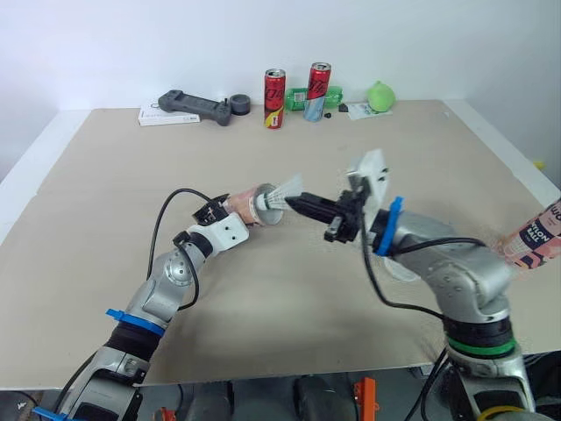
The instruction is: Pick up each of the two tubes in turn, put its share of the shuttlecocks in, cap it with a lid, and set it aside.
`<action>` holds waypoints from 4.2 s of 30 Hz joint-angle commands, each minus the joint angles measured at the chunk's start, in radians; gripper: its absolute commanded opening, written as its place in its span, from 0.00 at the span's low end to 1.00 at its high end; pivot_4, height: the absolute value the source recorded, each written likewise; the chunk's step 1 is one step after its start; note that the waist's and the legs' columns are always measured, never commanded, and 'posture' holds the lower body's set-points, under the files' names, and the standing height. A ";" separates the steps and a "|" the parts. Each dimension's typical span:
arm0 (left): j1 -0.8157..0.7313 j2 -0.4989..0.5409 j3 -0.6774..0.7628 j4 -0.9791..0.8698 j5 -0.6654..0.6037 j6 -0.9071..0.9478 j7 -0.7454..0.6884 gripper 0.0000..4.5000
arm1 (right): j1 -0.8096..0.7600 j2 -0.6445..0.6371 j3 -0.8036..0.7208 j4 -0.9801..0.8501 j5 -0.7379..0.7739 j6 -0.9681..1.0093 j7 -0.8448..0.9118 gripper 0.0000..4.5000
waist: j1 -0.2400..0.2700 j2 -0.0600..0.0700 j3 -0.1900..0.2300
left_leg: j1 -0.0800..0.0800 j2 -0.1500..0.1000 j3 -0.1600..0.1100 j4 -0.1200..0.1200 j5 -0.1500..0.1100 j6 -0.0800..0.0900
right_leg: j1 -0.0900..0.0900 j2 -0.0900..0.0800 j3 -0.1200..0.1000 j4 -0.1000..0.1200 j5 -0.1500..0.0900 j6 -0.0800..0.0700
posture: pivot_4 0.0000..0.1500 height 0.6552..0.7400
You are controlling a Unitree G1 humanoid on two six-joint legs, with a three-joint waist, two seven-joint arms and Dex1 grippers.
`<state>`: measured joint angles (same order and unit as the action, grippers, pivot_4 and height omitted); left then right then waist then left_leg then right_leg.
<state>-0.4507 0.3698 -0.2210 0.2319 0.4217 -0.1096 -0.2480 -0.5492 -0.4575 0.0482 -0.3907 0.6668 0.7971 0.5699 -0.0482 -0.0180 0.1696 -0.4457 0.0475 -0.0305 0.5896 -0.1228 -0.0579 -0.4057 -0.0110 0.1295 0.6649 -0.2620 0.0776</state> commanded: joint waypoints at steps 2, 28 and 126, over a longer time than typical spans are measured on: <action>-0.003 -0.002 -0.013 0.016 0.000 0.006 -0.009 0.78 | -0.031 0.051 0.116 0.086 -0.151 -0.117 -0.012 0.01 | 0.000 0.000 0.000 | 0.000 0.000 0.000 0.000 0.000 0.000 | 0.000 0.000 0.000 0.000 0.001 0.002 | 1.00 1.00; 0.012 -0.006 -0.009 -0.017 0.010 0.023 0.005 0.78 | -0.448 -0.059 0.461 0.448 -0.562 -0.361 0.384 0.01 | 0.000 -0.001 0.000 | 0.000 0.001 0.001 -0.001 0.000 0.000 | -0.002 0.000 0.000 0.000 0.001 0.000 | 1.00 1.00; 0.164 -0.215 0.002 -0.119 -0.534 0.250 -0.317 0.78 | -0.598 -0.177 0.253 0.463 -0.414 -0.345 0.677 0.01 | 0.001 -0.002 -0.003 | 0.001 0.000 0.001 0.009 -0.004 -0.005 | 0.003 -0.002 -0.002 0.000 -0.002 -0.003 | 1.00 1.00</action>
<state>-0.3158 0.1402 -0.2090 0.0831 -0.1375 0.1114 -0.5741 -1.1159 -0.6328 0.2930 0.0665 0.2818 0.4884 1.2292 -0.0469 -0.0203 0.1670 -0.4446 0.0477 -0.0299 0.5987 -0.1264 -0.0630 -0.4023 -0.0128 0.1273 0.6644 -0.2644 0.0747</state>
